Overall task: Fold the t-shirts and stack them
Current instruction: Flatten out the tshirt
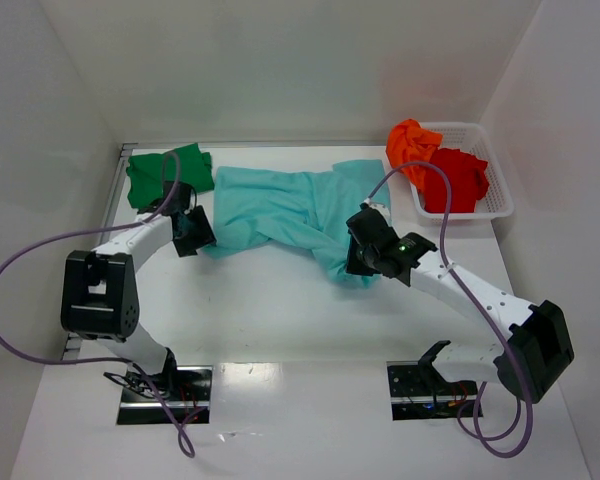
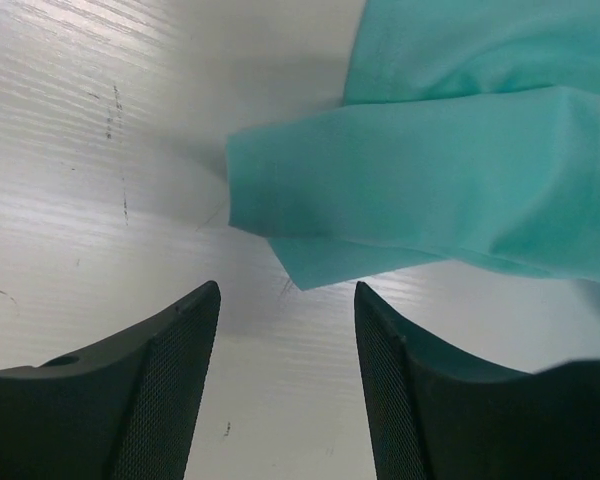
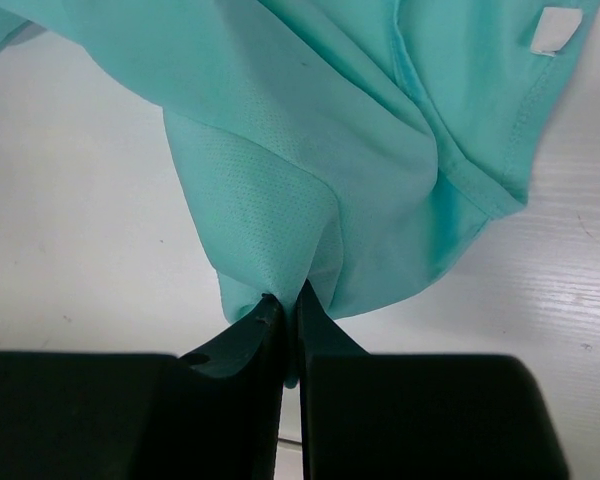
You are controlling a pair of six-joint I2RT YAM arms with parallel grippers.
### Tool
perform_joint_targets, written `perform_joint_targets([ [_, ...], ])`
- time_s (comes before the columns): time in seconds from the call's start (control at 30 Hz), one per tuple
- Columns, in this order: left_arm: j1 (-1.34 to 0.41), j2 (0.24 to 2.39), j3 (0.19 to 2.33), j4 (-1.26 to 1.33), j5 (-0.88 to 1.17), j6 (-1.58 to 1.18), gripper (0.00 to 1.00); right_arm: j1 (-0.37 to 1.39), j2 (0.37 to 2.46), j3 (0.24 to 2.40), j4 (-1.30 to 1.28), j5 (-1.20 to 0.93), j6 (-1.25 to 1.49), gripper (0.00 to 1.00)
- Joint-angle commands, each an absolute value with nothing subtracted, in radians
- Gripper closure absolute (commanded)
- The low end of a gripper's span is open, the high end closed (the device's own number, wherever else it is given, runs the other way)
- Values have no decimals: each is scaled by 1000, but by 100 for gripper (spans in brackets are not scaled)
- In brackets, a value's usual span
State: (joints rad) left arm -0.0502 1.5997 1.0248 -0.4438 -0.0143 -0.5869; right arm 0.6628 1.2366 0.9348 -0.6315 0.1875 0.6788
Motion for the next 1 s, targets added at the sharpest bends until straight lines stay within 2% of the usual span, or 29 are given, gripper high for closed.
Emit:
perform_joint_targets([
  [0.0,-29,1646,1039,-420,-51,-592,35,660,1235,945,-594,184,669,89],
  [0.43,-20,1717,1100,-380,-69,-601,48,660,1255,954,-594,166,650,88],
  [0.97,-20,1786,1150,-342,-69,-583,49,660,1255,945,-594,166,650,87],
])
